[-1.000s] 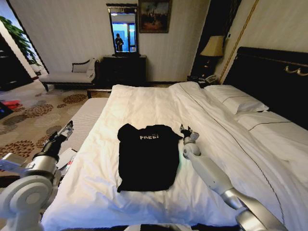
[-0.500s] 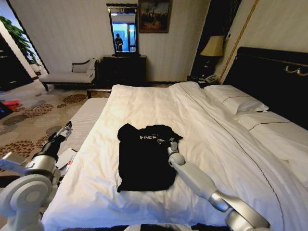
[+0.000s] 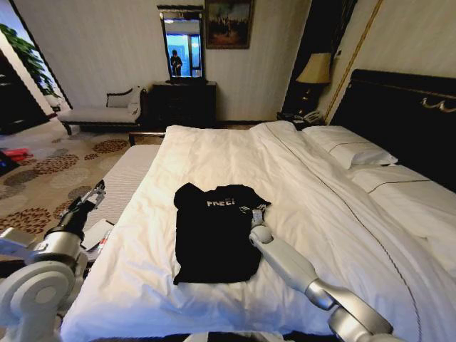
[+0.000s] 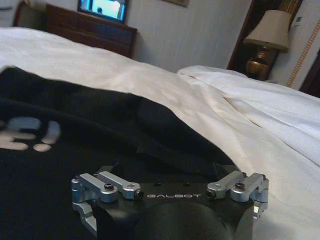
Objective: Fold the clothes on the bed.
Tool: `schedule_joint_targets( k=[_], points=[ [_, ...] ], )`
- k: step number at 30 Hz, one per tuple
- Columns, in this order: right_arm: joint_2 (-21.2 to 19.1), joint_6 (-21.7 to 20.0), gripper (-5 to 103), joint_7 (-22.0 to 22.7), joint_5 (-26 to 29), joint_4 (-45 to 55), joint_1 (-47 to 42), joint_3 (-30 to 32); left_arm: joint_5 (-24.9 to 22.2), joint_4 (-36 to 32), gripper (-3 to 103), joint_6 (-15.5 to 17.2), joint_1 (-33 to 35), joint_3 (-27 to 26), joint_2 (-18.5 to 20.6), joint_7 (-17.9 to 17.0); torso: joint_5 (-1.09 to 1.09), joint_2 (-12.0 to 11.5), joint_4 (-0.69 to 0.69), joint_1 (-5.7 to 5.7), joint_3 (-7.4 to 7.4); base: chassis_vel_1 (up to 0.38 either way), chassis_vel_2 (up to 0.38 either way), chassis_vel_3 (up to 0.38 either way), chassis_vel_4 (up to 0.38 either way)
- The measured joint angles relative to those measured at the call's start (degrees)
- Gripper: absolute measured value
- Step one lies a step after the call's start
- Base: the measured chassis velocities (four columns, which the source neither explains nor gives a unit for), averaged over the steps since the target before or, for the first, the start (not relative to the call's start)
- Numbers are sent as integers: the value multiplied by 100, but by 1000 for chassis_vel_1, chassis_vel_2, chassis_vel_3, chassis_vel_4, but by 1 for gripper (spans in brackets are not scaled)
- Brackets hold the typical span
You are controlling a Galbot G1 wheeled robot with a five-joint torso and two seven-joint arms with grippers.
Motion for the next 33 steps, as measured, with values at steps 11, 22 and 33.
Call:
schedule_joint_targets(
  k=[11,22,33],
  points=[
    [134,62,90,-45,3,-296,173,21,56,-7,100,1,32,45,-16,-1,0,0,1,0,0,0,0,0,0],
    [139,90,46,-41,15,-250,228,-37,80,95,100,-6,-41,85,-9,-2,0,0,1,0,0,0,0,0,0],
    [187,135,24,-111,16,-401,299,-74,136,166,100,-17,-93,163,-16,-2,0,0,1,0,0,0,0,0,0]
  ],
)
